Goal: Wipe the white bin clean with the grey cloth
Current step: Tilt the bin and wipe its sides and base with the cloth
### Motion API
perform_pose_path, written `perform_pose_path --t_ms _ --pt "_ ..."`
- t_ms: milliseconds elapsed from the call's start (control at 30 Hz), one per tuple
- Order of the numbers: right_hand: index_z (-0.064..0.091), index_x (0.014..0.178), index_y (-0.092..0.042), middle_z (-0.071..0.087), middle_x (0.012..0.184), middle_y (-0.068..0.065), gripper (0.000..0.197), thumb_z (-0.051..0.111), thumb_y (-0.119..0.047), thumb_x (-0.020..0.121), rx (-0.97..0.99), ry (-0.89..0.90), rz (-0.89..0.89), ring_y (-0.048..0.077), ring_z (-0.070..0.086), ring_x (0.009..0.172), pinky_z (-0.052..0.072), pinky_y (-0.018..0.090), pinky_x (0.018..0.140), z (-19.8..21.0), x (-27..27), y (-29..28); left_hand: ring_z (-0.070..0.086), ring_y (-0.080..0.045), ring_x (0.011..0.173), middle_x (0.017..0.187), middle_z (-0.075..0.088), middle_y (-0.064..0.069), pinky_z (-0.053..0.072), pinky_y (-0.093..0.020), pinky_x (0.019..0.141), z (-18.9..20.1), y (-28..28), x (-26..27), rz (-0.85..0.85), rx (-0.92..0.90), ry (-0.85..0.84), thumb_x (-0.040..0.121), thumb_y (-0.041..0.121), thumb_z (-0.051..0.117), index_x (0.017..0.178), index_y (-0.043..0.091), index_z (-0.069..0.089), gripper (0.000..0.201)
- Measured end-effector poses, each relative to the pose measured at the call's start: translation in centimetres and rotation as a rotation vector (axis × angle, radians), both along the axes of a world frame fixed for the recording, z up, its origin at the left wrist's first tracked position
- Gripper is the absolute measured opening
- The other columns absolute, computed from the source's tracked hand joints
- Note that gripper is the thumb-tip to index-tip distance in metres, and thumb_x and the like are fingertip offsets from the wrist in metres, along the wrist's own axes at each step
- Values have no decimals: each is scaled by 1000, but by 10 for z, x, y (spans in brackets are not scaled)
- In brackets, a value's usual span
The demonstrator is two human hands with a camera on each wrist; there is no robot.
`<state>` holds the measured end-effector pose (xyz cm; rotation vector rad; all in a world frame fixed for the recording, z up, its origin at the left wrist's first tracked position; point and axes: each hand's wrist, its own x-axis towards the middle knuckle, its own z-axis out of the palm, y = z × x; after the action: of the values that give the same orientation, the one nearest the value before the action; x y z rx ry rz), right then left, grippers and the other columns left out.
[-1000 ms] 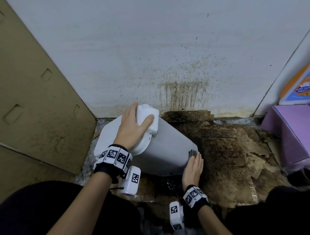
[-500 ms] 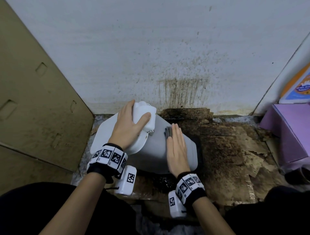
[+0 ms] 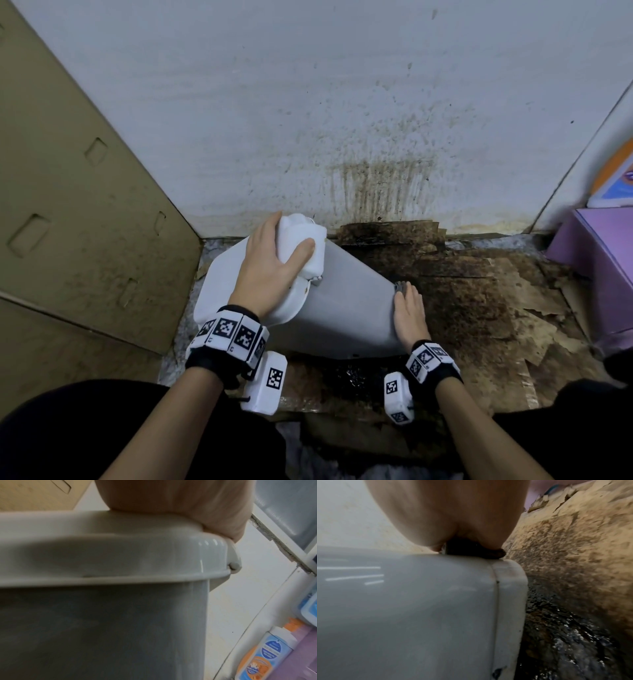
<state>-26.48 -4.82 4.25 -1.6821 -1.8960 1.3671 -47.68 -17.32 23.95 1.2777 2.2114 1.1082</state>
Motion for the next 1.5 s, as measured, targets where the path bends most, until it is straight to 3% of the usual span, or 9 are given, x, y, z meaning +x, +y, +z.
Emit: perform_pose_path --t_ms 200,467,633,767,900,1033,1200,1333,1500 --pt "24 156 -17 20 164 0 51 28 -29 106 149 114 7 16 14 151 7 35 124 40 -25 -15 31 -13 143 155 34 7 29 -38 117 -2 -4 2 7 7 18 77 72 43 154 23 28 92" --pt "20 157 -28 13 164 -15 48 25 -29 109 237 470 222 -4 2 149 2 25 123 123 -69 -58 33 -11 140 150 38 6 25 -26 110 -3 -2 0 -4 24 30 76 71 43 151 21 31 91" --pt "17 157 -26 13 164 -14 50 24 -31 108 436 406 309 -3 3 150 6 25 123 103 -56 -52 33 -10 138 144 38 12 25 -26 109 0 -1 2 -8 19 14 75 71 44 150 21 32 91" --pt "22 155 -28 18 159 -19 48 26 -33 108 302 369 172 -2 10 149 9 30 125 66 -36 -35 34 -10 136 136 35 17 24 -24 106 1 2 6 -9 19 0 75 71 45 149 22 33 90" --pt "26 154 -22 24 162 -7 47 29 -29 108 232 265 42 5 17 148 9 27 123 32 -8 -29 35 -10 136 136 35 17 25 -26 107 2 1 7 -17 18 3 75 71 46 149 23 33 90" --pt "25 155 -23 23 163 -2 50 28 -35 107 116 198 -90 13 19 149 12 37 124 10 8 -30 34 -10 137 142 37 15 27 -28 109 0 -1 6 -20 19 -5 75 71 47 150 25 31 90" --pt "24 156 -22 20 164 -4 52 30 -37 106 90 200 -159 13 13 150 7 37 124 19 -2 -38 36 -12 138 148 39 8 29 -32 112 -3 -2 0 -19 23 6 77 71 46 150 24 32 88" --pt "24 156 -26 21 163 -10 52 34 -37 106 197 228 -100 7 11 149 5 31 124 36 -13 -56 36 -12 138 150 39 6 28 -29 108 -2 0 -6 -4 17 0 76 71 45 151 23 32 90" --pt "34 152 -27 30 158 -12 49 42 -34 104 316 417 -47 2 15 148 13 29 123 77 -40 -92 36 -15 139 152 38 3 29 -34 113 -2 7 -5 -3 9 -2 74 73 44 152 20 32 95"
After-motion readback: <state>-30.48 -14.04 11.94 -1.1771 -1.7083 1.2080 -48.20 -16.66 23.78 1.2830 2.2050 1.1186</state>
